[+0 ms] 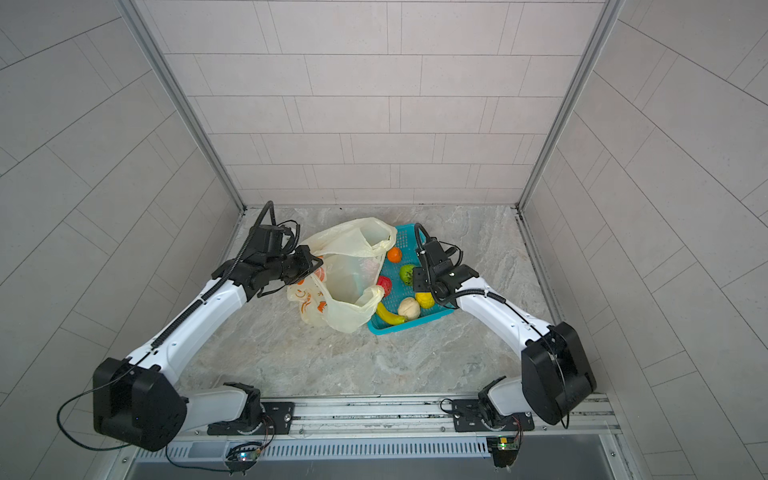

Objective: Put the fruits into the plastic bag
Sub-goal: 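Withdraw the right gripper and lower it toward the white garlic in the basket, then grasp the yellow lemon in the basket with the right gripper and lift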

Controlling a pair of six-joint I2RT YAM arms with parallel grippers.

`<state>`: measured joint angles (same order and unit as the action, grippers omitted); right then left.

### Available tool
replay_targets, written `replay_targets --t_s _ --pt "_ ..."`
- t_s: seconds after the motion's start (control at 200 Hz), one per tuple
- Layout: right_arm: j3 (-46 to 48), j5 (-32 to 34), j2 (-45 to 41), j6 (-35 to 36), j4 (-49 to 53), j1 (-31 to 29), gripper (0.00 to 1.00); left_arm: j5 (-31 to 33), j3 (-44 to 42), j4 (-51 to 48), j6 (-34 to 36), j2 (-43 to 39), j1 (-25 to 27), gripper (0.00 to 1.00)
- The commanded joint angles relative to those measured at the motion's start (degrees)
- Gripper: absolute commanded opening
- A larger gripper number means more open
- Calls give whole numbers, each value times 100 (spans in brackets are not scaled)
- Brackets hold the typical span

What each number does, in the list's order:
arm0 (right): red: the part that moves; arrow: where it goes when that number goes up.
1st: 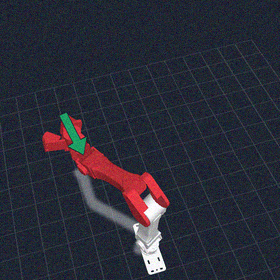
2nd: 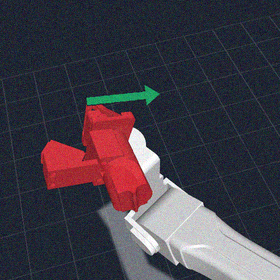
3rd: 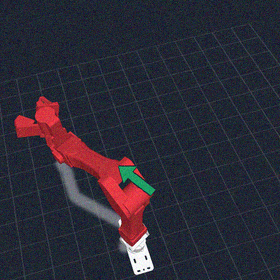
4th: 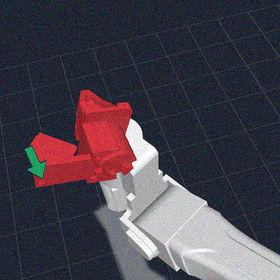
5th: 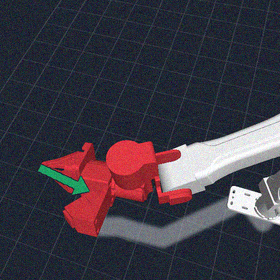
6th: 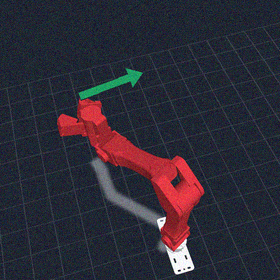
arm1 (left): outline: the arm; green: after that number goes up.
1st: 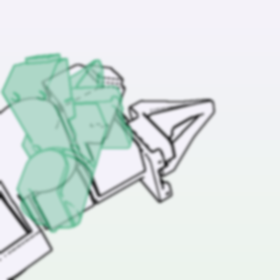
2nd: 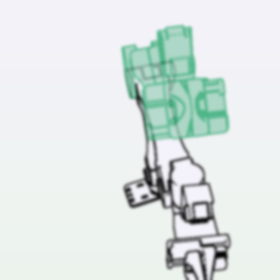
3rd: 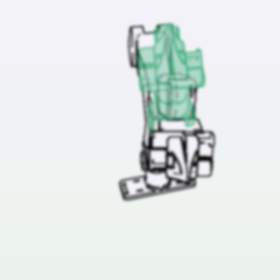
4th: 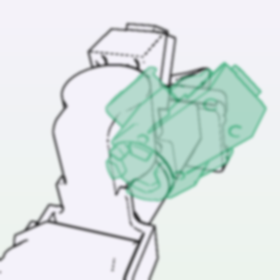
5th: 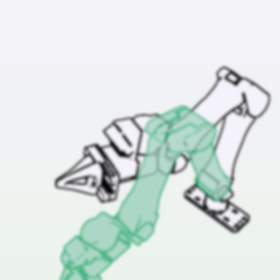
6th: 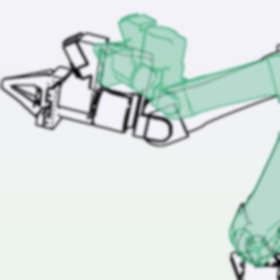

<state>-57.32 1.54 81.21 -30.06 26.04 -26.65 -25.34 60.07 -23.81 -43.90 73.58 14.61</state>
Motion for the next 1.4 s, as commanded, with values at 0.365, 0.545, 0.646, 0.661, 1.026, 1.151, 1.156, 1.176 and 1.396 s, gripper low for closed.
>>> replay_targets --t_s 0.365,0.545,0.646,0.661,1.026,1.151,1.156,1.176,1.396 --pt "-566 256 1089 -349 977 2 58 65 -38 -60 111 -62 -26 0" --pt "-593 438 1301 -398 1050 3 61 58 -37 -80 151 -57 -15 0" --pt "-622 468 1443 -378 1027 3 61 56 -35 -88 162 -27 -28 0" --pt "-631 462 1469 -372 1026 2 61 55 -35 -88 162 -20 -28 0" --pt "-690 179 1893 -359 873 3 61 73 3 -106 162 25 -26 0" --pt "-633 17 1867 -335 781 2 56 73 15 -115 163 28 -26 0" --pt "-628 10 1865 -334 776 2 56 73 18 -115 167 27 -27 0" --pt "-607 0 1837 -333 743 2 53 68 13 -110 163 25 -26 0" --pt "-597 -15 1290 -212 627 3 29 82 2 -135 180 -16 -28 0"
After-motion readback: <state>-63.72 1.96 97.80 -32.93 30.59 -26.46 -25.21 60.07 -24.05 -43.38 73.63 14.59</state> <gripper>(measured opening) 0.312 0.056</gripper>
